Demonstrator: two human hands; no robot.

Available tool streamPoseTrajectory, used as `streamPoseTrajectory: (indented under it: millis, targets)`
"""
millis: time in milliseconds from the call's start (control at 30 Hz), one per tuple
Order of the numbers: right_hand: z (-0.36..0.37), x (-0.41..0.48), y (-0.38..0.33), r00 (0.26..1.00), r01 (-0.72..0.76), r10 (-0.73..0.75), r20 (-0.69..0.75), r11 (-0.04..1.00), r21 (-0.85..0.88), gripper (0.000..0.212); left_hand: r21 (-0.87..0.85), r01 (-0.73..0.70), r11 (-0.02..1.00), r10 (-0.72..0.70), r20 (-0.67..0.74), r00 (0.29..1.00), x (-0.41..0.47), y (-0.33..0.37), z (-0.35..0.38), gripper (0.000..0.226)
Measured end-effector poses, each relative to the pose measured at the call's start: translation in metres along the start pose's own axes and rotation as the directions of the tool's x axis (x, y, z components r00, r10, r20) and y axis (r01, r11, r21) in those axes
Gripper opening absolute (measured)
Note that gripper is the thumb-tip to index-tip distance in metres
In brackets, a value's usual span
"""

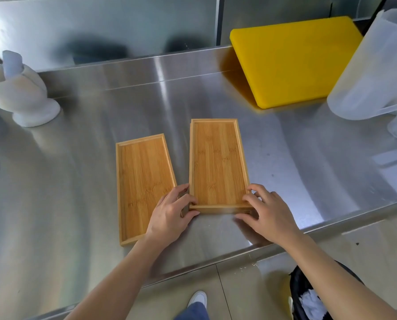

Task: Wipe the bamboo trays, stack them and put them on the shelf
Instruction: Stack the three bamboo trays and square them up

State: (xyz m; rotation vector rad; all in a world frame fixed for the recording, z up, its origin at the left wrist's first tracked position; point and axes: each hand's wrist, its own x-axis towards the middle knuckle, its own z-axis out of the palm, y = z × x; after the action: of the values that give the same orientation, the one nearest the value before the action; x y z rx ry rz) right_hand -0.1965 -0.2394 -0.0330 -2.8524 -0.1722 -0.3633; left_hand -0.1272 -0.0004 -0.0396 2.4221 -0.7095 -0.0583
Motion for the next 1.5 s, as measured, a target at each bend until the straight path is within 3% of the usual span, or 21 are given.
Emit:
streamPoseTrajectory:
  millis: [100,233,333,400,567,667,733,800,867,1067,1133,1267,1333,1367,1500]
  targets:
    - [-0.007,0.008,-0.009,0.994,0.016,-0.02,-0.106,0.999,-0.037,0.04,-0.013,-0.026,1.0,0.026,0.01,1.0,-0.001,0.001,-0.004,0.022]
    - [-0.016,0.031,-0.046,0.986,0.103,-0.091,-0.138,0.991,0.085,0.023,-0.024,0.038,0.999,-0.04,-0.102,0.994,-0.009,0.001,-0.013,0.031]
    - [-0.017,0.045,-0.083,0.986,0.146,-0.164,0.039,0.947,0.287,0.016,-0.01,0.265,0.964,-0.259,-0.258,0.931,-0.014,-0.008,-0.021,0.036]
    - [-0.006,0.05,-0.104,0.97,0.111,-0.179,0.165,0.929,0.354,0.019,0.009,0.454,0.891,-0.437,-0.254,0.863,-0.017,-0.016,-0.028,0.046]
    - [0.02,0.049,-0.148,0.914,-0.106,-0.028,0.404,0.946,0.306,0.045,-0.079,0.684,0.726,-0.686,-0.01,0.727,-0.029,-0.029,-0.043,0.063]
    - [0.027,0.053,-0.162,0.843,-0.26,0.054,0.535,0.912,0.317,0.055,-0.175,0.73,0.661,-0.73,0.076,0.679,-0.033,-0.03,-0.049,0.057]
    - [0.028,0.06,-0.165,0.79,-0.374,0.105,0.605,0.863,0.338,0.06,-0.058,0.72,0.691,-0.722,-0.032,0.691,-0.037,-0.03,-0.052,0.046]
    - [0.029,0.066,-0.164,0.798,-0.445,0.159,0.582,0.806,0.391,0.06,0.063,0.731,0.68,-0.715,-0.167,0.679,-0.042,-0.034,-0.057,0.038]
    - [0.029,0.07,-0.163,0.795,-0.528,0.219,0.565,0.709,0.468,0.059,0.113,0.757,0.643,-0.732,-0.2,0.651,-0.047,-0.042,-0.062,0.025]
    - [0.036,0.077,-0.173,0.686,-0.727,0.337,0.645,0.273,0.63,0.06,0.172,0.777,0.605,-0.782,-0.056,0.621,-0.048,-0.056,-0.077,0.023]
    - [0.036,0.084,-0.174,0.663,-0.743,0.352,0.661,0.203,0.638,0.064,0.142,0.786,0.602,-0.794,0.0,0.608,-0.05,-0.057,-0.08,0.025]
    - [0.036,0.099,-0.17,0.587,-0.807,0.338,0.736,0.168,0.566,0.059,0.049,0.824,0.565,-0.825,0.034,0.564,-0.055,-0.061,-0.084,0.014]
    - [0.036,0.103,-0.17,0.54,-0.841,0.335,0.772,0.18,0.51,0.031,0.101,0.836,0.54,-0.84,0.0,0.542,-0.054,-0.063,-0.083,0.01]
    - [0.037,0.103,-0.172,0.544,-0.839,0.345,0.765,0.237,0.49,0.022,0.151,0.829,0.538,-0.837,-0.022,0.547,-0.054,-0.064,-0.082,0.012]
    - [0.044,0.098,-0.176,0.7,-0.613,0.323,0.637,0.729,0.305,0.033,0.414,0.716,0.562,-0.76,-0.084,0.645,-0.053,-0.07,-0.073,0.023]
